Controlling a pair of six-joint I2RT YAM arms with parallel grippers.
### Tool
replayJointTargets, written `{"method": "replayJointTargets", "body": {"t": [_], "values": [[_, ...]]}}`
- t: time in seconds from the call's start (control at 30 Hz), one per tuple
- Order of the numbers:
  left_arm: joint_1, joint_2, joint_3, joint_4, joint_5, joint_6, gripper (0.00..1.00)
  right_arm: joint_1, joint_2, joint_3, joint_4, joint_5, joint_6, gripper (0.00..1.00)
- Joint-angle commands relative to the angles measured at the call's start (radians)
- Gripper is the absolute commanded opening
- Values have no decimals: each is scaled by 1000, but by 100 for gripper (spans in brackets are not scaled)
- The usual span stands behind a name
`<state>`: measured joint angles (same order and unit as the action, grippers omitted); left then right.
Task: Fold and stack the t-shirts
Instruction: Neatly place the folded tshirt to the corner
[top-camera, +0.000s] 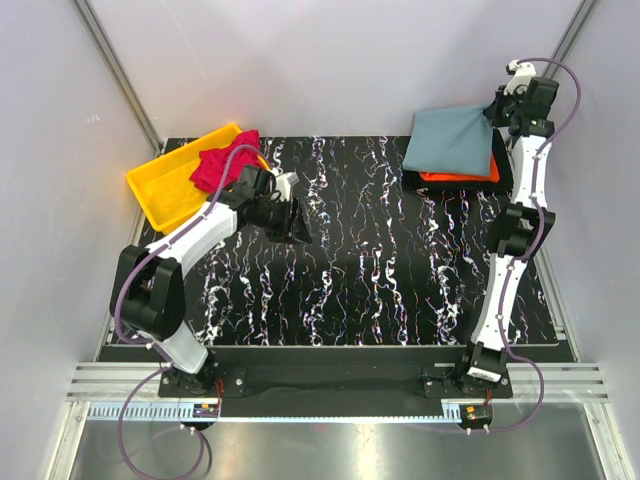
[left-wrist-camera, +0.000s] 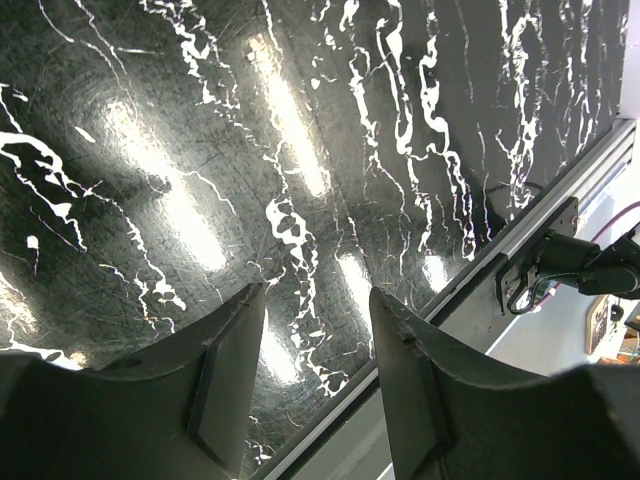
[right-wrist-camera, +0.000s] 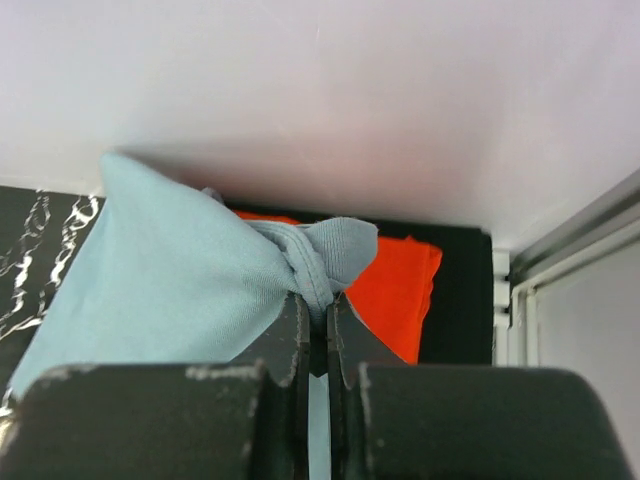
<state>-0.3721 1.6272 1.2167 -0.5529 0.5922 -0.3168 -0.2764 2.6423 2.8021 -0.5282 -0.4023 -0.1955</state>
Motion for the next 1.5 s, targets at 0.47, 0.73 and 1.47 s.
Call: {"method": "replayJointTargets", "body": {"t": [0.47,0.73,1.47], "values": [[1,22,17,11,28,10,52,2,-34,-10,274,123,-19,71],[-1,-70,18,19,17,1,53,20,-465,-565,157,464,694,86],[-8,-105,7,38,37,-13,54,2,-699,-1262,339,520,1254,63]]}}
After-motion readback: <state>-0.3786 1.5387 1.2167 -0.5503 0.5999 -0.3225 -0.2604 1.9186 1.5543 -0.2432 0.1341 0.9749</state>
